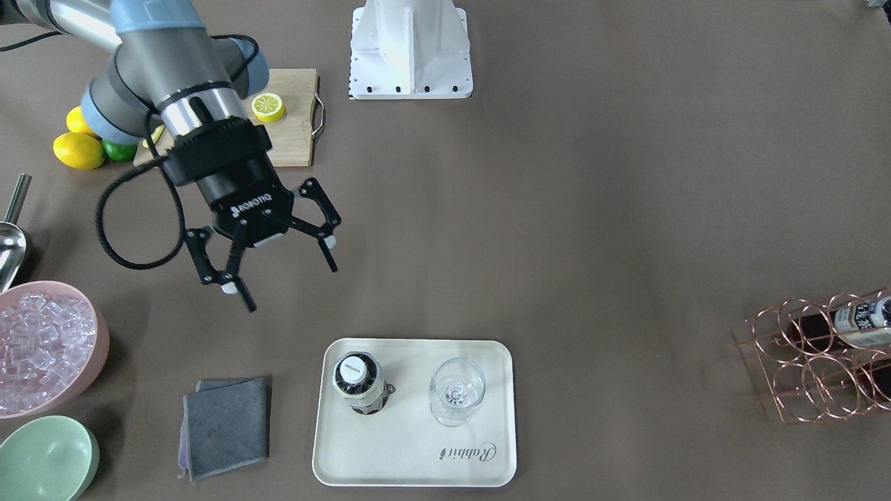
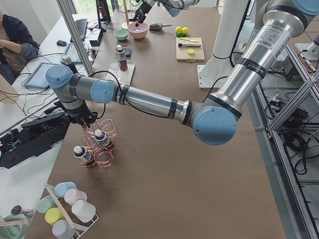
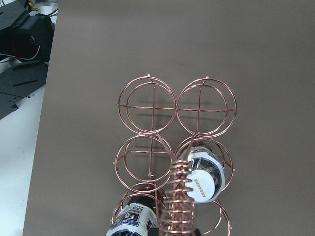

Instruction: Take tea from basket to plate

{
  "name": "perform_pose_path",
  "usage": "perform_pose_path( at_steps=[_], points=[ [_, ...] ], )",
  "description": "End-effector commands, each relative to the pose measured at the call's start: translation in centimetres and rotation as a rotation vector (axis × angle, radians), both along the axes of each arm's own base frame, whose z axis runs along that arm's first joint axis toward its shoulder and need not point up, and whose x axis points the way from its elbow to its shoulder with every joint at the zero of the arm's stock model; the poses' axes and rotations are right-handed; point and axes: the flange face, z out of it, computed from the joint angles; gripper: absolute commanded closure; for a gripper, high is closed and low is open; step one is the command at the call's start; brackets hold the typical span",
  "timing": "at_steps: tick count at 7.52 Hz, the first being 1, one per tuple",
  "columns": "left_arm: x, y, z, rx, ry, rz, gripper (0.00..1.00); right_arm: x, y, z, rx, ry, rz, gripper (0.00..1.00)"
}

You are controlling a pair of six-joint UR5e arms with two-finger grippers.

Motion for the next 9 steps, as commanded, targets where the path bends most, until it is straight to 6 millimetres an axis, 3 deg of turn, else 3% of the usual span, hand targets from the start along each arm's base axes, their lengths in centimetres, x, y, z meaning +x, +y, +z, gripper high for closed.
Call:
perform_pose_path(
  at_steps=[1, 2, 3, 4, 5, 6, 7, 8, 9],
  points=[
    [1.2, 0.2, 0.6, 0.048, -0.006, 0.016, 1.0, 14.0, -2.0, 12.7, -0.582, 0.038, -0.094, 0.0],
    [1.6, 0.3, 0.7, 0.052, -0.006, 0.022, 1.0, 17.7, 1.1, 20.6, -0.66, 0.091, -0.117, 0.0],
    [1.7, 0.3, 0.5, 0.053, -0.006, 0.024, 1.0, 21.3, 3.3, 25.1, -0.674, 0.14, -0.146, 0.0],
    [1.7, 0.4, 0.6, 0.053, -0.006, 0.024, 0.96, 23.3, 5.4, 27.5, -0.748, 0.087, -0.164, 0.0],
    [1.7, 0.5, 0.2, 0.06, -0.005, 0.023, 0.74, 24.9, 8.2, 31.1, -0.836, 0.065, -0.164, 0.0],
    [1.7, 0.5, 0.0, 0.063, -0.005, 0.023, 0.54, 25.8, 8.9, 33.6, -0.889, 0.063, -0.146, 0.0],
    [1.7, 0.5, -0.1, 0.06, -0.005, 0.021, 0.42, 27.3, 8.7, 35.4, -0.928, 0.048, -0.114, 0.0],
    [1.7, 0.7, -0.2, 0.062, -0.005, 0.021, 0.02, 29.9, 9.4, 36.9, -0.97, 0.02, -0.067, 0.0],
    [1.7, 1.2, -0.1, 0.063, -0.005, 0.021, 0.02, 30.3, 9.1, 37.9, -0.939, 0.035, -0.117, 0.0]
  ],
)
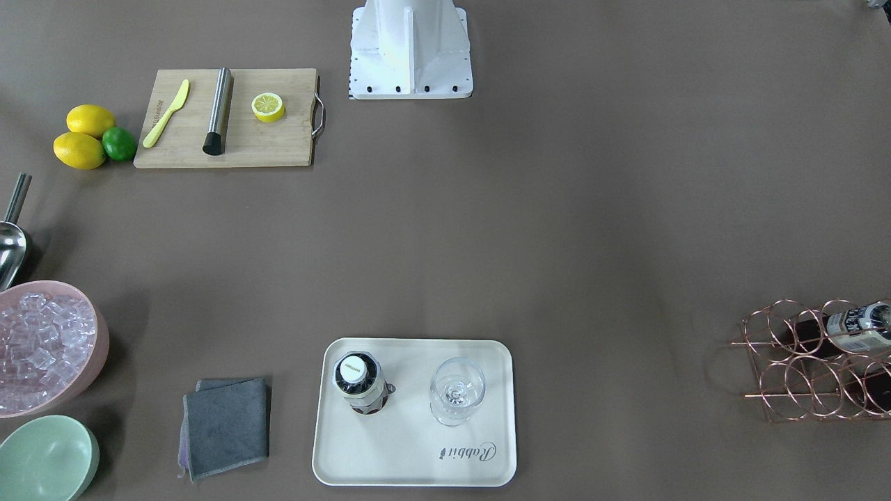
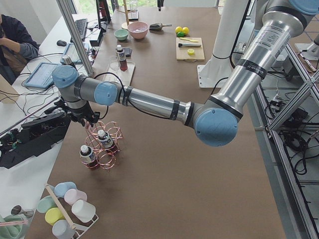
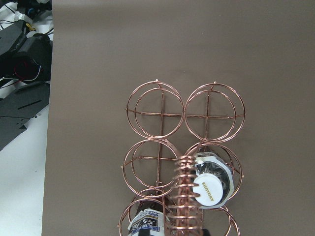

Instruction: Take tea from basket to plate

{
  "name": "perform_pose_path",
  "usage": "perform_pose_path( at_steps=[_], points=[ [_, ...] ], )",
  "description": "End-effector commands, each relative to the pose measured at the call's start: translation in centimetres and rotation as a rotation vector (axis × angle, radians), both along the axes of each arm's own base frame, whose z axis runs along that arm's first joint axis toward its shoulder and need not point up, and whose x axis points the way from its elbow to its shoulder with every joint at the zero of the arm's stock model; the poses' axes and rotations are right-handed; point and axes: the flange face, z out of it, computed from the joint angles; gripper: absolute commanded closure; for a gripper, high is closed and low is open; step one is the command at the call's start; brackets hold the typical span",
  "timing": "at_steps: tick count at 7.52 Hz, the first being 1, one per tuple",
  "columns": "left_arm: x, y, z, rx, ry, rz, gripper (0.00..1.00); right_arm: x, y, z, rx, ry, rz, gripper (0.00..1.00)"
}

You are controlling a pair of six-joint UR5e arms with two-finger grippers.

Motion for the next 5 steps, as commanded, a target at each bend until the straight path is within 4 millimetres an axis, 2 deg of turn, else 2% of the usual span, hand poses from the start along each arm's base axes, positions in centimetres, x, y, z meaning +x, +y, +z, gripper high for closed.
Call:
perform_pose_path(
  at_steps=[1, 2, 3, 4, 5],
  points=[
    [0.0, 0.8, -0.3, 0.0, 0.002, -0.003, 0.02, 2.5, -0.1, 3.4, -0.011, -0.013, -0.017, 0.0],
    [-0.2, 1.4, -0.4, 0.001, 0.003, -0.007, 0.02, 2.6, 0.0, 3.9, -0.018, -0.012, -0.016, 0.0],
    [-0.7, 2.7, -1.7, -0.018, 0.002, -0.015, 0.02, 2.4, -0.1, 5.4, -0.055, -0.007, -0.01, 0.0],
    [-1.1, 4.5, -3.3, -0.109, 0.006, -0.057, 0.02, 0.0, -4.3, 6.1, -0.058, -0.002, -0.054, 0.0],
    [-3.0, 7.3, -3.5, -0.207, 0.023, -0.169, 0.02, -1.3, -7.8, 6.3, -0.057, -0.005, -0.075, 0.0]
  ],
)
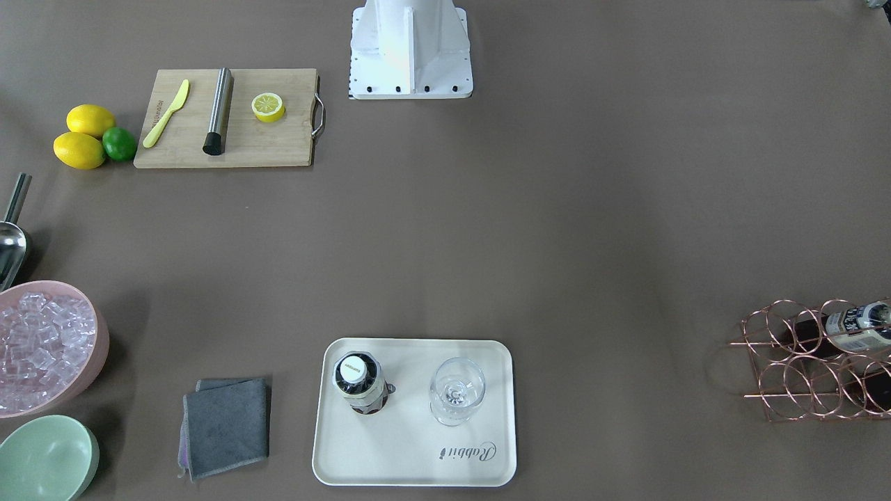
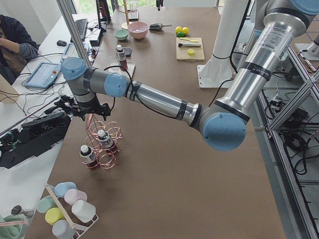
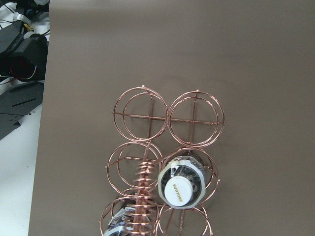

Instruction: Take tea from basket to plate

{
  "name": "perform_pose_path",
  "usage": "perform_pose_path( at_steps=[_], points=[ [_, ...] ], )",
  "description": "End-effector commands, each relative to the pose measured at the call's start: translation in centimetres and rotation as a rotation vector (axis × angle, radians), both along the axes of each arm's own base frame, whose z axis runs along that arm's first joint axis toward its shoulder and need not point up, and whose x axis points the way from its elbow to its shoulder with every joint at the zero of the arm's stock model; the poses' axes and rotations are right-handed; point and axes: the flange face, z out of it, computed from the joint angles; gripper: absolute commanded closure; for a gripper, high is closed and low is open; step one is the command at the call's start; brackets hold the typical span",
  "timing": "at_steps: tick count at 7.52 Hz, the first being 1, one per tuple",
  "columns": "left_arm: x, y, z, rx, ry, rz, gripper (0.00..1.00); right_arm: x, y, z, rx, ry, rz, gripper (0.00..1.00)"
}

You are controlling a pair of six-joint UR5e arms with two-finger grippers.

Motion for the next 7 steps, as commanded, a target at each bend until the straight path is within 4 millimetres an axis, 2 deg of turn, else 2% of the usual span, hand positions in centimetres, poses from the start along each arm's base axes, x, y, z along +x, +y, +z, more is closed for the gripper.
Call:
perform_pose_path(
  at_steps=[1, 2, 3, 4, 5, 6, 7],
  points=[
    [-3.6, 8.9, 1.5, -0.241, 0.034, -0.229, 0.02, -2.4, -4.4, 0.6, -0.008, -0.023, -0.041, 0.0],
    [-4.1, 13.6, 3.3, -0.353, 0.05, -0.333, 0.02, -2.0, -3.6, 1.2, -0.027, -0.057, -0.034, 0.0],
    [-4.0, 15.9, 5.8, -0.501, 0.063, -0.433, 0.02, -0.7, -3.3, 1.2, -0.026, -0.06, -0.005, 0.0],
    [-4.0, 16.3, 7.8, -0.664, 0.068, -0.534, 0.02, 1.1, -2.7, 1.1, -0.024, -0.06, 0.03, 0.0],
    [-3.8, 17.1, 10.6, -0.832, 0.075, -0.626, 0.02, 1.3, -2.2, 0.8, -0.025, -0.054, 0.036, 0.0],
    [-3.8, 18.7, 12.4, -0.945, 0.073, -0.701, 0.02, 1.5, -2.2, 0.8, -0.031, -0.048, 0.043, 0.0],
    [-3.8, 19.3, 13.3, -1.016, 0.062, -0.76, 0.02, 3.7, -1.9, 0.2, -0.059, -0.048, 0.089, 0.0]
  ],
)
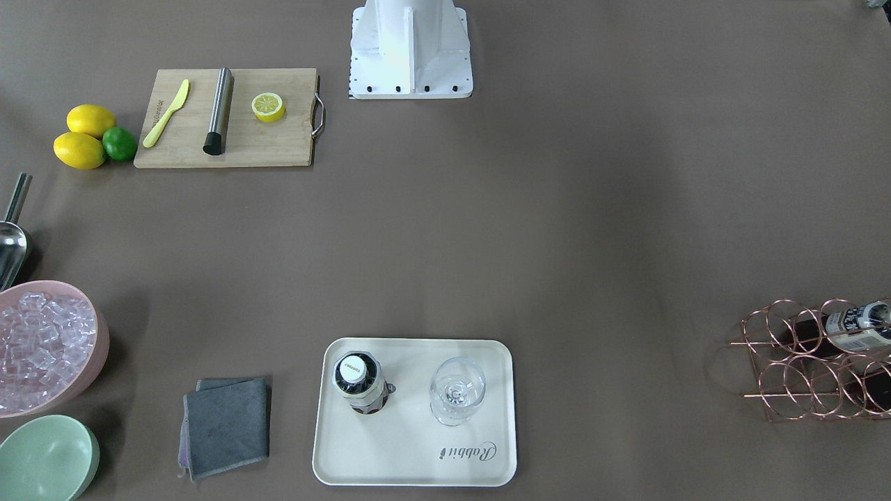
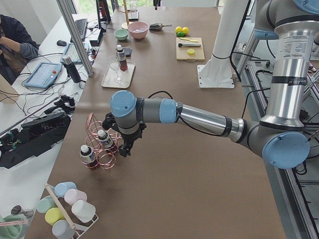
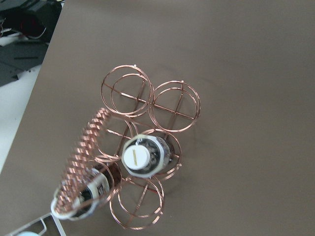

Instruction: Take tea from basket to plate

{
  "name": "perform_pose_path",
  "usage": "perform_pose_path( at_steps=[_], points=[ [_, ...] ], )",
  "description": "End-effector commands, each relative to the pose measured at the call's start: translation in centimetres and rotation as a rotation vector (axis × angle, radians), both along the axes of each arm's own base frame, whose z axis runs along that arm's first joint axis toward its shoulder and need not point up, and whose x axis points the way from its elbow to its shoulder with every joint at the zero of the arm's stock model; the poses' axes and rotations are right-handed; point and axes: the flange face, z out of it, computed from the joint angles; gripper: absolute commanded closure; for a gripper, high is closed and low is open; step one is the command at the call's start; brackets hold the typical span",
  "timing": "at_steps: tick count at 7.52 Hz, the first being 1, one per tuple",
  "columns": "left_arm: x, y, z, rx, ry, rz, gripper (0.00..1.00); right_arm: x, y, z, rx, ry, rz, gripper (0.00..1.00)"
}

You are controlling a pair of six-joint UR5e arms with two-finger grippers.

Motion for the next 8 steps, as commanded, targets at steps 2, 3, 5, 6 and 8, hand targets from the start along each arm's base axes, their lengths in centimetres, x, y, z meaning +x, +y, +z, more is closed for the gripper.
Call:
perform_pose_path(
  at_steps=[2, 3, 5, 6, 8],
  points=[
    [0.3, 3.9, 5.1, -0.305, -0.001, -0.176, 0.02, 2.1, 0.3, -3.2, -0.117, 0.055, 0.029, 0.0],
    [0.6, 5.0, 6.1, -0.358, -0.003, -0.21, 0.02, 2.5, 0.7, -3.0, -0.118, 0.058, 0.034, 0.0],
    [0.8, 8.0, 8.4, -0.389, -0.001, -0.275, 0.02, 3.5, 3.0, -2.8, -0.125, 0.048, 0.059, 0.0],
    [0.8, 9.1, 9.0, -0.379, 0.005, -0.322, 0.02, 3.6, 3.6, -2.6, -0.131, 0.055, 0.059, 0.0],
    [1.0, 10.0, 9.7, -0.308, -0.048, -0.329, 0.02, 4.7, 4.9, -1.7, -0.154, 0.04, 0.088, 0.0]
  ],
)
